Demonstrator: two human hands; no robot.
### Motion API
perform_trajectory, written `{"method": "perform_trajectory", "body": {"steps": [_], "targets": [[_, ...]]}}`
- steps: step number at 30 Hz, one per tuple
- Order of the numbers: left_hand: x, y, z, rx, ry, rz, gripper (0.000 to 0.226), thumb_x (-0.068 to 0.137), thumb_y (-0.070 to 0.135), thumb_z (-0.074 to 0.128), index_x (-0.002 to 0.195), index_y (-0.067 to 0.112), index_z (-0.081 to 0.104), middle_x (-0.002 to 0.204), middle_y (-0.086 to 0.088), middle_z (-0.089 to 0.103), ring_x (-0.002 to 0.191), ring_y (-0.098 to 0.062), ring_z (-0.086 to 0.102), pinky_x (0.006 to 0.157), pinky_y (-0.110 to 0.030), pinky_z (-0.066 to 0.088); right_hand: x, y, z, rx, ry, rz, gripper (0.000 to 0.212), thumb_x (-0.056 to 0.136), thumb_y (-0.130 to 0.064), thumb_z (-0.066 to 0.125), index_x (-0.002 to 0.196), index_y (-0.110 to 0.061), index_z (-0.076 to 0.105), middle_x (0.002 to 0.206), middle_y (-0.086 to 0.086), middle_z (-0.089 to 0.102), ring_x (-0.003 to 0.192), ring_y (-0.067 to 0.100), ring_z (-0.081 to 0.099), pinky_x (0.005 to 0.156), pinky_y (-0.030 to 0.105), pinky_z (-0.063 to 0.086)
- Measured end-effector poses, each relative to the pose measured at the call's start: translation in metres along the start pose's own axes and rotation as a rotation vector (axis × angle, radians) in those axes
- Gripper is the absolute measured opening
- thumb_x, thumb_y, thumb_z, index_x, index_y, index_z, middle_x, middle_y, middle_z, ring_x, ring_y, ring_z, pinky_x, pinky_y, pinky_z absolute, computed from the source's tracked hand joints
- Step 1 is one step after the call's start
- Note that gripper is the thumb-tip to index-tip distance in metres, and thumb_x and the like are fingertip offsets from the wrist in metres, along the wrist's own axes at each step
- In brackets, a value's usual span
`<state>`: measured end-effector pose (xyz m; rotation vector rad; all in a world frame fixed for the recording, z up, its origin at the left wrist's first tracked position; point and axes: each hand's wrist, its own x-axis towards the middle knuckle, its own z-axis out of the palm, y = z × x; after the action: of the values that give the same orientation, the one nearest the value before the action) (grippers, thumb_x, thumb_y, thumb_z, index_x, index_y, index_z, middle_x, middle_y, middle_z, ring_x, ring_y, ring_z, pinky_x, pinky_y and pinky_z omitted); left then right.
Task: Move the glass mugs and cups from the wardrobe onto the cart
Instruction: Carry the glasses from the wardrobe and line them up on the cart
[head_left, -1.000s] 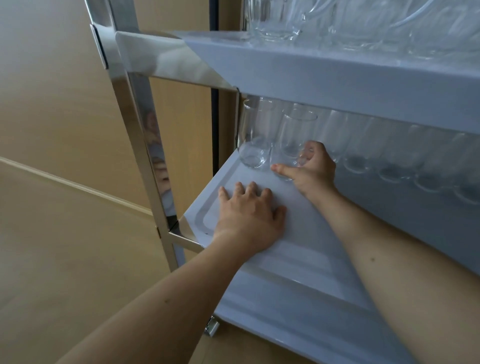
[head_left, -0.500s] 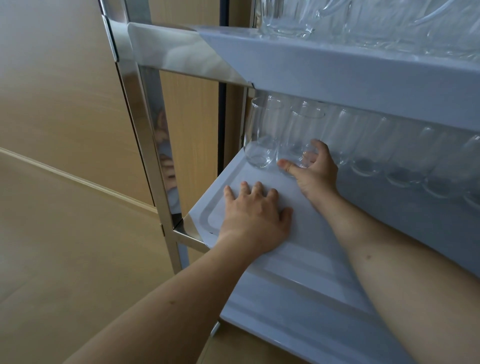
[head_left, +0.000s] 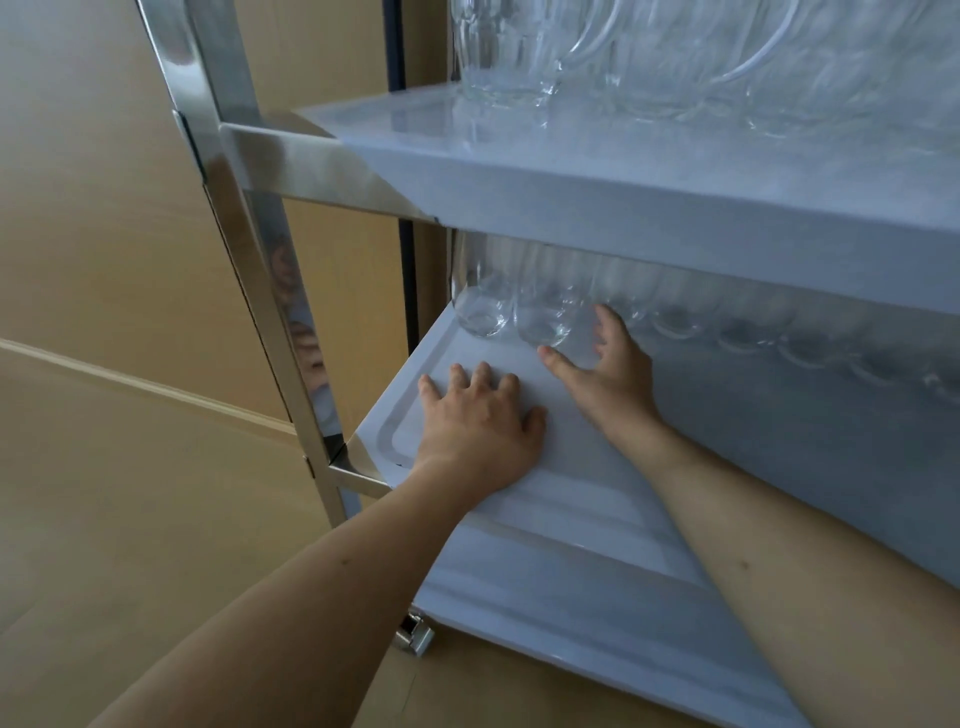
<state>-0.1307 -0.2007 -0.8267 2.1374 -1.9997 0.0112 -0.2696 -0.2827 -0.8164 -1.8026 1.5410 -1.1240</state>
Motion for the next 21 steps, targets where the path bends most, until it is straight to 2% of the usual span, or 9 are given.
{"method": "perform_trajectory", "body": {"steps": [5,8,11,16,18,21], "targets": [[-0.009,0.000,-0.015,-0.076,-0.078,0.003,0.043,0.098,0.052,0.036,0.123,0.022,0.055,0.131,-0.003,0.052,0.130,-0.031,0.039,0.113,-0.056,0.025,-0.068,-0.005,-0.036,-0.184,-0.057,-0.007,0.067,0.087,-0.036,0.077,0.142,-0.005,0.053,0.140,0.016,0.059,0.130,0.032,0.054,0.110,0.039,0.040],[-0.030,0.008,-0.035,-0.185,-0.189,-0.047,0.051,0.099,0.046,0.047,0.143,0.021,0.048,0.150,-0.007,0.046,0.144,-0.034,0.031,0.119,-0.050,0.023,-0.110,-0.015,-0.061,-0.401,-0.106,-0.001,0.061,0.089,-0.032,0.074,0.137,0.000,0.057,0.134,0.021,0.061,0.129,0.039,0.052,0.112,0.047,0.037],[-0.063,0.019,-0.065,-0.228,-0.309,-0.072,0.060,0.100,0.049,0.049,0.152,0.020,0.041,0.159,-0.011,0.038,0.152,-0.036,0.021,0.123,-0.049,0.019,-0.142,-0.033,-0.087,-0.506,-0.227,0.127,0.060,0.096,-0.040,0.063,0.144,-0.005,0.050,0.143,0.015,0.055,0.140,0.036,0.042,0.116,0.048,0.029],[-0.110,0.031,-0.146,-0.245,-0.481,-0.122,0.063,0.100,0.052,0.049,0.154,0.021,0.039,0.158,-0.008,0.038,0.150,-0.030,0.024,0.121,-0.046,0.024,-0.183,-0.091,-0.137,-0.522,-0.359,0.280,0.061,0.102,-0.050,0.044,0.151,-0.012,0.040,0.152,0.009,0.046,0.145,0.030,0.035,0.118,0.048,0.027],[-0.125,0.038,-0.186,-0.254,-0.527,-0.130,0.063,0.099,0.052,0.050,0.154,0.022,0.039,0.160,-0.007,0.036,0.150,-0.028,0.025,0.121,-0.046,0.025,-0.198,-0.123,-0.161,-0.493,-0.389,0.337,0.063,0.102,-0.051,0.043,0.153,-0.014,0.037,0.156,0.008,0.041,0.147,0.028,0.031,0.120,0.046,0.025],[-0.139,0.052,-0.253,-0.285,-0.525,-0.148,0.062,0.099,0.051,0.052,0.152,0.022,0.041,0.157,-0.003,0.042,0.145,-0.026,0.035,0.115,-0.043,0.034,-0.214,-0.177,-0.203,-0.441,-0.407,0.394,0.061,0.102,-0.050,0.046,0.152,-0.015,0.039,0.157,0.007,0.040,0.147,0.026,0.030,0.121,0.042,0.024]]}}
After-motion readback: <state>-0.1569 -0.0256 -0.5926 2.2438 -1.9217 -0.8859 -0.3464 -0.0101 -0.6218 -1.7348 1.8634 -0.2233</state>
